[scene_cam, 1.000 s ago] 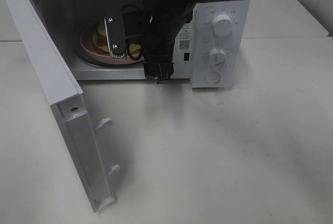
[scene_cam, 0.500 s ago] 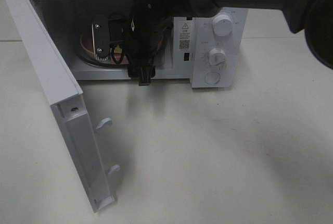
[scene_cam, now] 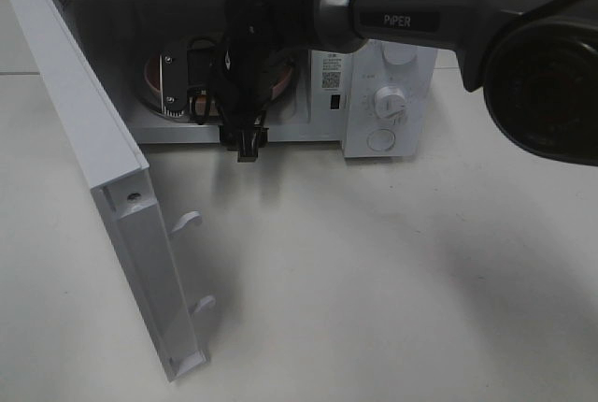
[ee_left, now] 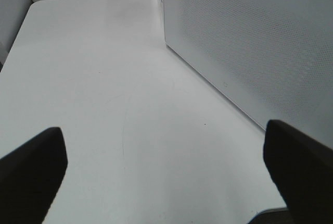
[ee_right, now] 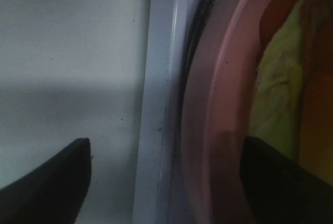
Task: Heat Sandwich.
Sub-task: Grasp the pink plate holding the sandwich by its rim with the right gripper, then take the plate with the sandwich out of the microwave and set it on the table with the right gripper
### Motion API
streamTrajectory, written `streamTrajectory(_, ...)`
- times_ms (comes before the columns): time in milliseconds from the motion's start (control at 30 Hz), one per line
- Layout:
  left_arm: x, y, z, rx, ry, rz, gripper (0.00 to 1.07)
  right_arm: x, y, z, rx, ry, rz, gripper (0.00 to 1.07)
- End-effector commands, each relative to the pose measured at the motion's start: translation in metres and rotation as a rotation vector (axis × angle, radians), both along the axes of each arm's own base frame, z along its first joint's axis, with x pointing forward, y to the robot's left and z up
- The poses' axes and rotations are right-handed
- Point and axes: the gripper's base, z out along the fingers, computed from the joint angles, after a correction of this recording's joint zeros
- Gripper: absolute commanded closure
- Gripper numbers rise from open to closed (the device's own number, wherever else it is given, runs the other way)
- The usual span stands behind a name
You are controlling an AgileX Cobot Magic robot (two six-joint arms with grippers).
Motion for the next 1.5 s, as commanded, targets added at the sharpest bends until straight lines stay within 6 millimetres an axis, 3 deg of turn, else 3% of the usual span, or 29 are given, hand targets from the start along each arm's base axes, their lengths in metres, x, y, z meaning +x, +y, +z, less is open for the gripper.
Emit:
streamTrajectory(33, -0.001, 0.000, -0.001, 0.001, -0.004, -0.001, 0.09, 0.000, 0.002, 0.001, 0.009, 0.003, -0.009, 0.31)
streamTrajectory(367, -0.001, 0.000, -0.001, 0.001, -0.004, -0.001, 0.09, 0.000, 0.002, 0.001, 0.007, -0.001, -0.007, 0.32)
streamTrajectory(500, -0.001, 0.000, -0.001, 0.002, -0.004, 0.000, 0.09, 0.000, 0.002, 0.001, 0.005, -0.003, -0.007, 0.43)
streamTrajectory(533, -0.001, 0.001, -0.001, 0.005, -0.004, 0.002, 0.09, 0.000, 0.002, 0.001, 0.009, -0.001, -0.013, 0.58)
streamTrajectory(633, -0.001, 0.001, -0.001, 0.008, -0.004, 0.004, 0.09, 0.001, 0.001, 0.001, 0.018, 0.008, -0.041, 0.84)
streamTrajectory(667, -0.001, 0.001, -0.001, 0.008, -0.004, 0.004, 0.09, 0.001, 0.001, 0.001, 0.018, 0.008, -0.041, 0.84)
streamTrajectory(700, -0.001, 0.001, -0.001, 0.008, -0.004, 0.004, 0.09, 0.001, 0.000, 0.001, 0.025, 0.010, -0.064, 1.04)
streamTrajectory(733, -0.001, 0.001, -0.001, 0.008, -0.004, 0.004, 0.09, 0.001, -0.001, 0.001, 0.027, 0.009, -0.072, 1.07)
streamTrajectory(1267, -0.001, 0.001, -0.001, 0.009, -0.003, 0.005, 0.09, -0.001, -0.002, 0.003, 0.013, 0.030, -0.072, 1.07)
streamTrajectory(1500, -0.001, 0.001, -0.001, 0.010, -0.003, 0.006, 0.09, -0.006, -0.002, 0.012, -0.014, 0.056, 0.016, 1.07)
